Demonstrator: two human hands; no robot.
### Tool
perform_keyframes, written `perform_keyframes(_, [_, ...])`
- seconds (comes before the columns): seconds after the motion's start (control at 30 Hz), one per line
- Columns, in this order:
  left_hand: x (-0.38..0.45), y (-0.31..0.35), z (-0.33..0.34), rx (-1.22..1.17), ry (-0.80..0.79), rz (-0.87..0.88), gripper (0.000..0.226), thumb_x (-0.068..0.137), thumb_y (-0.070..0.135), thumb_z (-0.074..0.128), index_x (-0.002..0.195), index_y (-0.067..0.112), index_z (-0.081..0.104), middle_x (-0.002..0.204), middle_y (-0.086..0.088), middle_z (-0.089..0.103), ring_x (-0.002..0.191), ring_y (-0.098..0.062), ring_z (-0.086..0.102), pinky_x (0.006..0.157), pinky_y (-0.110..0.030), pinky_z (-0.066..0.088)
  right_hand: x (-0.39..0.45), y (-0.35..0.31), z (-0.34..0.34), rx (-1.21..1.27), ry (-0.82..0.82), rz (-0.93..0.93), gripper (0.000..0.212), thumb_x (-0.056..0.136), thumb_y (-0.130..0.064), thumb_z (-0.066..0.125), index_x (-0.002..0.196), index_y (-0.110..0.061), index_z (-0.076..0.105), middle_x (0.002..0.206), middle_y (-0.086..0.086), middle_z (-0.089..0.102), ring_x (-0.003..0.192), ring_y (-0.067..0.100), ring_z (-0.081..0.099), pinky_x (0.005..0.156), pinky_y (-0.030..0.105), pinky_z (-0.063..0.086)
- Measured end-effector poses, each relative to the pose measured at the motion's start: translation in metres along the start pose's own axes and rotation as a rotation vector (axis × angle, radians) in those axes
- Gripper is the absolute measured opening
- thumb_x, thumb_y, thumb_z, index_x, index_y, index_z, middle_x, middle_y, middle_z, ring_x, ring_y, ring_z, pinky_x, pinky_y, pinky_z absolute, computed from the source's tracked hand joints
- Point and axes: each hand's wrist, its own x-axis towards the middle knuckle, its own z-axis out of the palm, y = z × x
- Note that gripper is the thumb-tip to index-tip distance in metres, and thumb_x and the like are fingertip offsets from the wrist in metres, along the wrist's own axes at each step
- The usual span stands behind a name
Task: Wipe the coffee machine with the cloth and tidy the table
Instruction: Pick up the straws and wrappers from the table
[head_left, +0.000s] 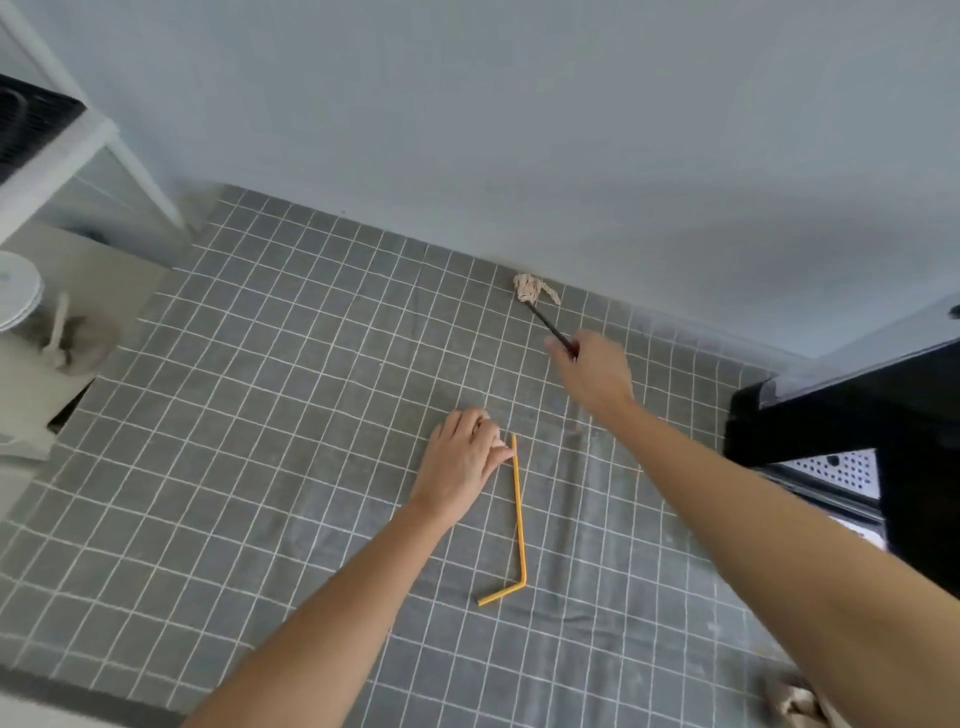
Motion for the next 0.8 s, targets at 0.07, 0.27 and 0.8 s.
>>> perform_keyframes(0.07, [-0.006,-0.003,-0.002,-0.022,0.050,-0.027,0.037,0.096,0.049,0.044,0.088,0.015,0.055,0.093,0.000,0.057,0.083,-0.017,0.052,0.072,-0.029,0.049,0.025,-0.013,0.001,-0.088,0.038,-0.009,0.038,0.103,-0.040,0.040,0.096,-0.010,0.062,0.074,0.005,0.061,0.067,0.028,0.060,0.057,0.035,0.048])
perform_keyframes(0.27, [-0.024,0.019,-0.021,-0.151,0.096,-0.100,0.033,0.096,0.048,0.048,0.086,0.016,0.049,0.074,0.003,0.054,0.049,-0.010,0.049,0.038,-0.021,0.040,0.078,-0.034,0.020,-0.374,-0.080,-0.242,0.054,0.092,0.001,0.041,0.142,-0.019,0.035,0.135,0.022,0.041,0.121,0.041,0.041,0.089,0.050,0.044])
perform_keyframes(0.8, [0.001,0.107,-0.026,0.209,-0.586,-0.500,0.015,0.096,0.018,0.051,0.094,0.014,0.065,0.088,-0.001,0.071,0.081,-0.021,0.069,0.056,-0.030,0.046,0.021,0.003,-0.005,-0.358,-0.194,-0.225,0.027,0.103,-0.013,0.037,0.129,-0.013,0.040,0.119,0.022,0.044,0.076,0.033,0.056,0.075,0.044,0.052])
